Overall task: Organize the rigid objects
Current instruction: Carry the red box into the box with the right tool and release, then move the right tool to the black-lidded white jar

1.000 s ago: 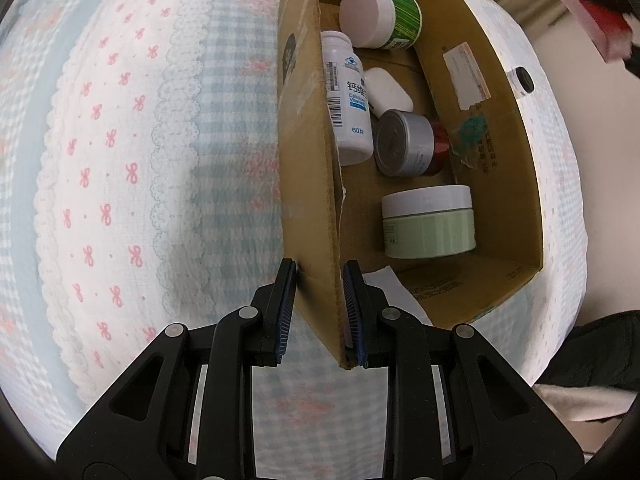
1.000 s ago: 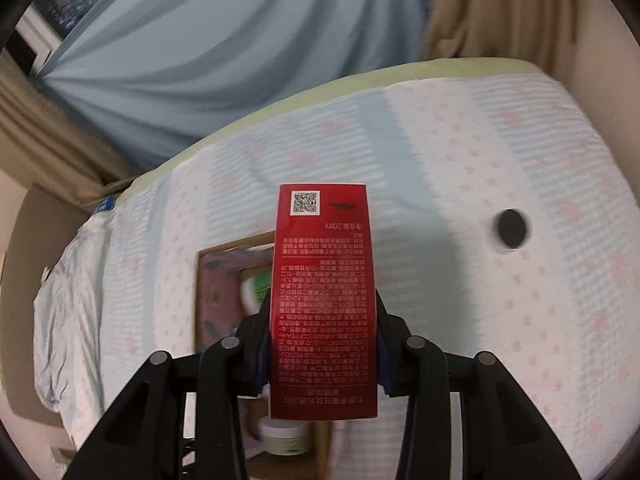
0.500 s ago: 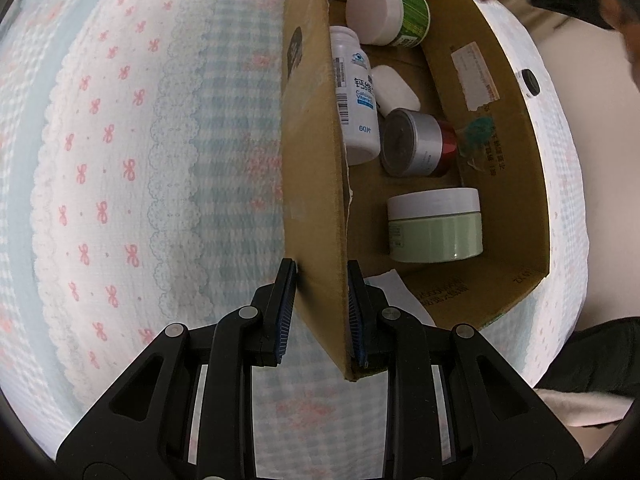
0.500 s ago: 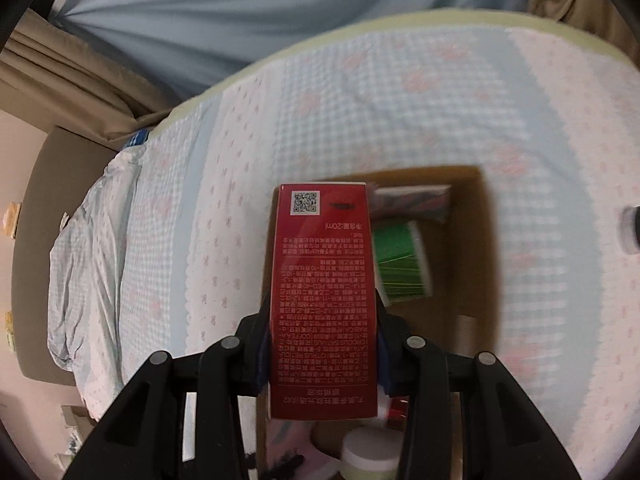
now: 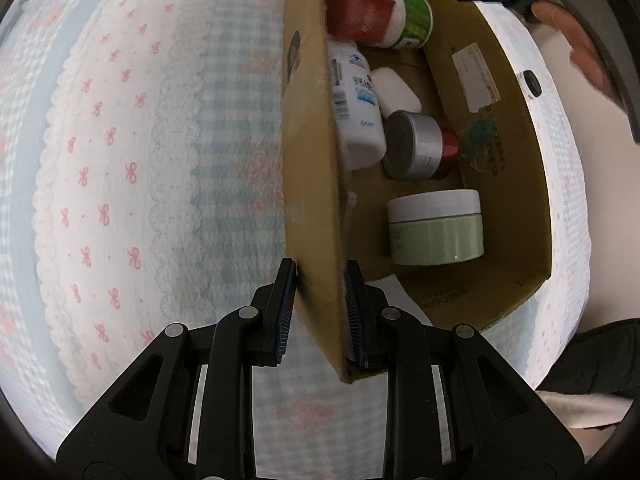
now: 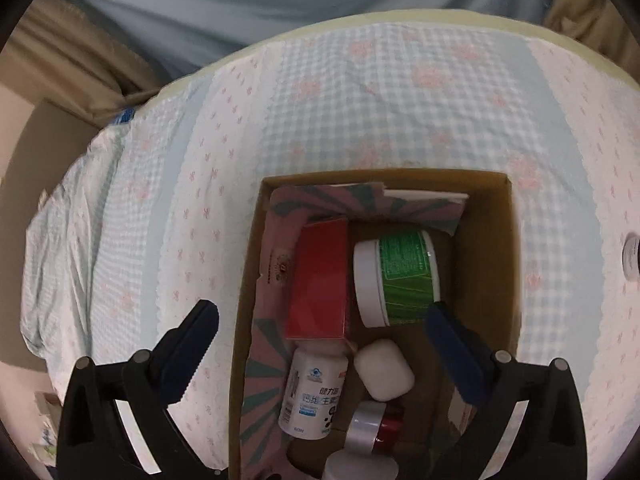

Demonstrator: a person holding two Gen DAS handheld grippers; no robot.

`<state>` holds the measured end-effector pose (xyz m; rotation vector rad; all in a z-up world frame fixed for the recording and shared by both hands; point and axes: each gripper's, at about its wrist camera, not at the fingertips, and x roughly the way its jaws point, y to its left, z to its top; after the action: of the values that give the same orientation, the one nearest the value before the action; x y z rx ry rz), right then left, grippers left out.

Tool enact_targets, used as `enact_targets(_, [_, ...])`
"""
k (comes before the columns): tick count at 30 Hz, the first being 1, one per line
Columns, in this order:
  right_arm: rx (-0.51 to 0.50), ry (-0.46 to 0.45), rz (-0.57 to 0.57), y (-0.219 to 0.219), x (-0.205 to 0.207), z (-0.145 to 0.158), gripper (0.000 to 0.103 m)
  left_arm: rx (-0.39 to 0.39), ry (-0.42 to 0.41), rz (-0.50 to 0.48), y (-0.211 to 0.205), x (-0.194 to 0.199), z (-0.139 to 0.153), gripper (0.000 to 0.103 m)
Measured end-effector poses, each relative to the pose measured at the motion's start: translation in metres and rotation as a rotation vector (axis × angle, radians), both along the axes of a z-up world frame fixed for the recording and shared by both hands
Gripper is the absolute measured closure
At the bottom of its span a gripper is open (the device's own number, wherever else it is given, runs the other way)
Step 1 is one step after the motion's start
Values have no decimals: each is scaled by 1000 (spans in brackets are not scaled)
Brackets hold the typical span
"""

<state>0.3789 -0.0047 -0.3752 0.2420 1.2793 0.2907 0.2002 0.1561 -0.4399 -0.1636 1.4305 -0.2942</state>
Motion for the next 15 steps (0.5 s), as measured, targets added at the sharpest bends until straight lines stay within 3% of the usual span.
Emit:
enact_targets(4, [47,27,-32,-16,-7,-3,0,13,-3,-12,-2,-1,-1,81])
enact_targets(15, [47,-25,-41,-27,-18,17,0,3,-4,-8,0,-1,-1,81])
